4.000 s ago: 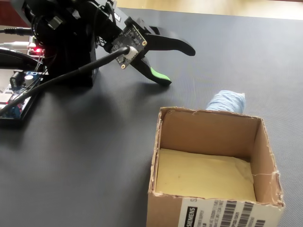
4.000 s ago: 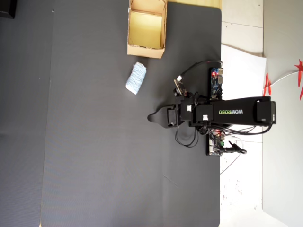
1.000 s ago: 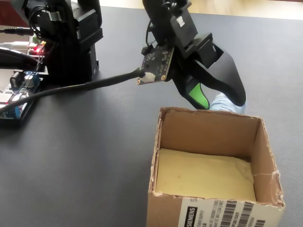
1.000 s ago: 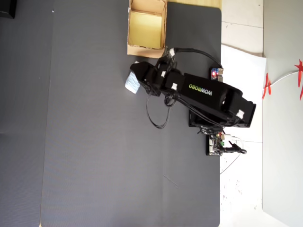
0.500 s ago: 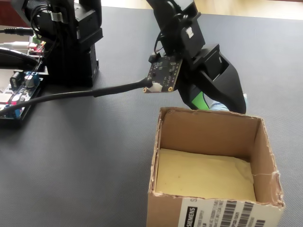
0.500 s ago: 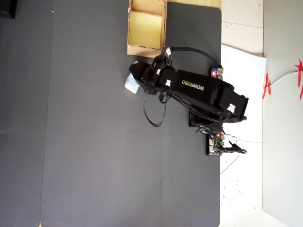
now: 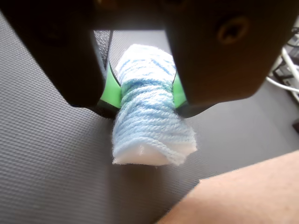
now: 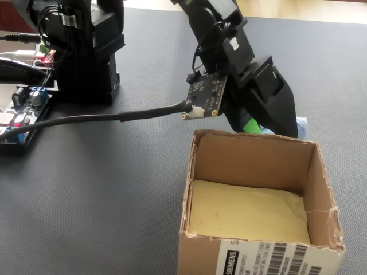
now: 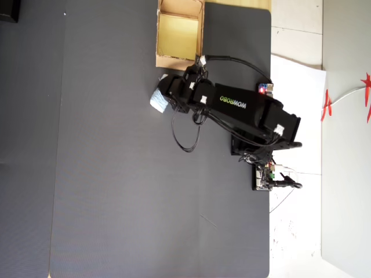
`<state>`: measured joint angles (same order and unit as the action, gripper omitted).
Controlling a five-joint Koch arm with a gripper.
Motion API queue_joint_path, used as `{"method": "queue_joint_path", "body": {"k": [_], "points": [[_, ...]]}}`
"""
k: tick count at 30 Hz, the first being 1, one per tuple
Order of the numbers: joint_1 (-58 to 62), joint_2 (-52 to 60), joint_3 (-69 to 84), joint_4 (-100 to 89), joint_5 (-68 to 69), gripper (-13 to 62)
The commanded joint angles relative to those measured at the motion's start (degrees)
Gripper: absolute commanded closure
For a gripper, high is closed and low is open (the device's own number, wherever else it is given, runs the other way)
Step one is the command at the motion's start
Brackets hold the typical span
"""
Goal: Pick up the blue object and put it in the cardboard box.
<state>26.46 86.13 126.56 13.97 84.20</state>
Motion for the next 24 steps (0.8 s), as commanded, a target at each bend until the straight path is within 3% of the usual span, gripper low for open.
{"method": "queue_joint_path", "body": {"k": [1,16,24], "points": [[0.2,3.0,-0.4,-4.8,3.7,60.6],[1.2,20.1,8.9,-24.8,4.0,60.6],[7.2,21.2,4.9,-27.2,-0.5,60.6]]}}
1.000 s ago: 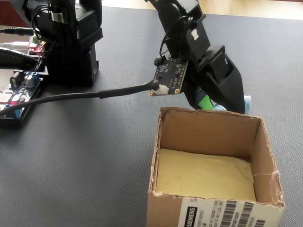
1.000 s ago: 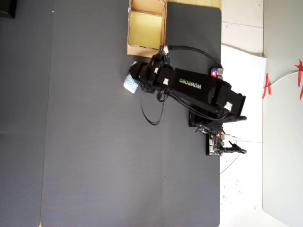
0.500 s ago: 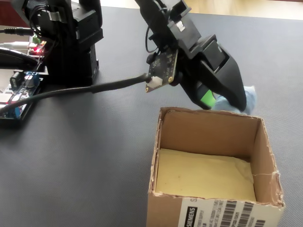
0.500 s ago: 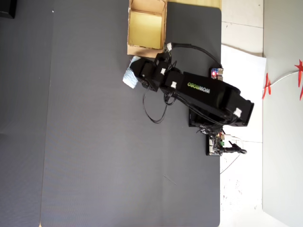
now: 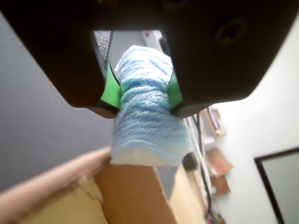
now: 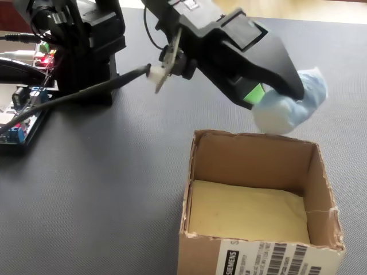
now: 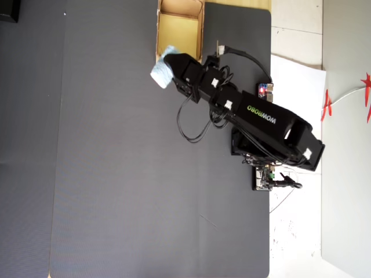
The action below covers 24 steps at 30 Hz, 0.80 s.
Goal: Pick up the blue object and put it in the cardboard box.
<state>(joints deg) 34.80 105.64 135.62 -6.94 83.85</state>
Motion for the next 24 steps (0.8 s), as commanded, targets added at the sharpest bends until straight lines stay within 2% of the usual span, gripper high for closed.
{"method": "queue_joint_path", "body": {"k": [1,7,15,18,24], "points": [[0.9,0.5,-6.1,-6.3,-0.6,60.6],[8.4,-6.6,-16.4,-4.7,-2.9,60.6],[16.1,-7.6,-11.2,9.8,-2.3,60.2],[16.0,-7.2,-11.4,11.4,-0.8,41.7],[16.0,-6.7,-11.5,9.1,-0.7,23.5]]}}
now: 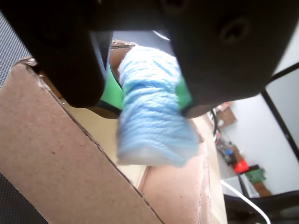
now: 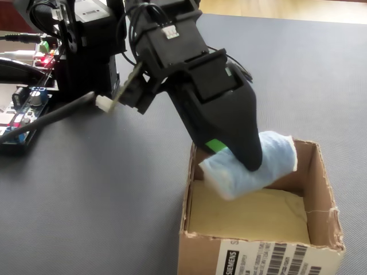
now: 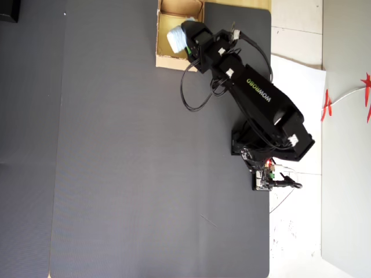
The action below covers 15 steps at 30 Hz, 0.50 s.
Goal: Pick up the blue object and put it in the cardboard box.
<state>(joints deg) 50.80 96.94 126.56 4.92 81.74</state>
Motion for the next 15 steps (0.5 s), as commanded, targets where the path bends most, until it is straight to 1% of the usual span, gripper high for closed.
{"method": "queue_joint_path", "body": {"k": [1,5,8,15], "points": [[0.0,2.3,-2.5,-3.3,1.5,22.2],[0.2,3.3,-2.1,-7.4,2.5,21.5],[0.0,4.0,-2.0,-9.8,5.5,19.3],[-2.5,8.5,-1.3,-15.4,8.6,18.5]]}}
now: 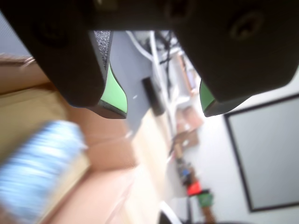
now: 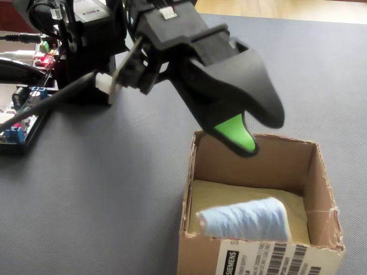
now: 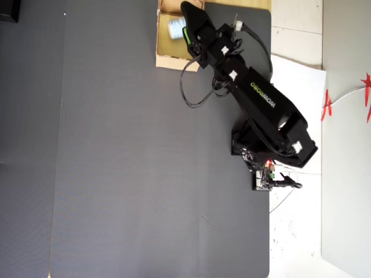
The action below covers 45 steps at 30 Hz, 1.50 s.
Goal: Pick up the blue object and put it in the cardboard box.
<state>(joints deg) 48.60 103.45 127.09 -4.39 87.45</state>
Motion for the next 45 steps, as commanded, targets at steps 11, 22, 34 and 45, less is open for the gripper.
{"method": "queue_joint_path", "body": {"k": [11,22,34,45], "points": [[-12.8,13.4,8.0,-12.2,4.7,17.6],[-27.3,22.4,24.0,-15.5,7.3,15.6],[-37.1,30.8,41.7,-16.3,9.4,15.4],[-40.0,32.2,51.7,-11.9,11.0,15.3]]}}
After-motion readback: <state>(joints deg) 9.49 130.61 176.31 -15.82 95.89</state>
